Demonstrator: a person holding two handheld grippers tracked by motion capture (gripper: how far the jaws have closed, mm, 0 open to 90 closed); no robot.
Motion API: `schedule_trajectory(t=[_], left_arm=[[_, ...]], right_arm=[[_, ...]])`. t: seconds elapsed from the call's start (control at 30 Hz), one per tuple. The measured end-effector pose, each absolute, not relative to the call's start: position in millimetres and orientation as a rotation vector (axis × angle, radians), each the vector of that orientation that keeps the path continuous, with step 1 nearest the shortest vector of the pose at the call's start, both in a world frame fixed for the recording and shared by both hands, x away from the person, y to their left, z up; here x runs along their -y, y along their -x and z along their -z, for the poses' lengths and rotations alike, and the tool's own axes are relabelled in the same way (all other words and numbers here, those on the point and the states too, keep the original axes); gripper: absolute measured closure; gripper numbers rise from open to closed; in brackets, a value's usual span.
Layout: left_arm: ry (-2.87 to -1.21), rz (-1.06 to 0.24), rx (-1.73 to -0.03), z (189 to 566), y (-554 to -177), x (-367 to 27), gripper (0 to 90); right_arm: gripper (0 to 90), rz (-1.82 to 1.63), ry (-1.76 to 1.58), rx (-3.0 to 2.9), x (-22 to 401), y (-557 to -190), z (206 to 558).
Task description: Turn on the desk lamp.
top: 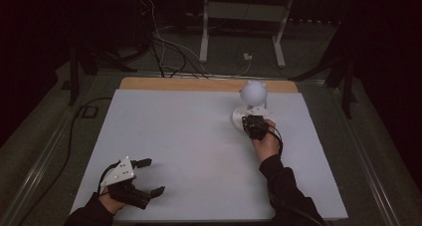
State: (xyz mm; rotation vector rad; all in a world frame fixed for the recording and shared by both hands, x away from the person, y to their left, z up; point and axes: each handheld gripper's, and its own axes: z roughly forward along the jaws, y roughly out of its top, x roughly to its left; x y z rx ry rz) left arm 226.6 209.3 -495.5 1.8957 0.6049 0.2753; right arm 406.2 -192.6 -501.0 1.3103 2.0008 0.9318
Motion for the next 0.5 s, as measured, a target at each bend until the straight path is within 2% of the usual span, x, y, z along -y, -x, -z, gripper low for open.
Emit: schedule_trajectory(t=[0.5], left_arm=[[-1.898, -0.275, -0.603, 495.8, -226.5, -208.5, 0.3]], right_arm=[[90.0, -0.907, -1.288, -2.012, 190.0, -409.2, 507.7]])
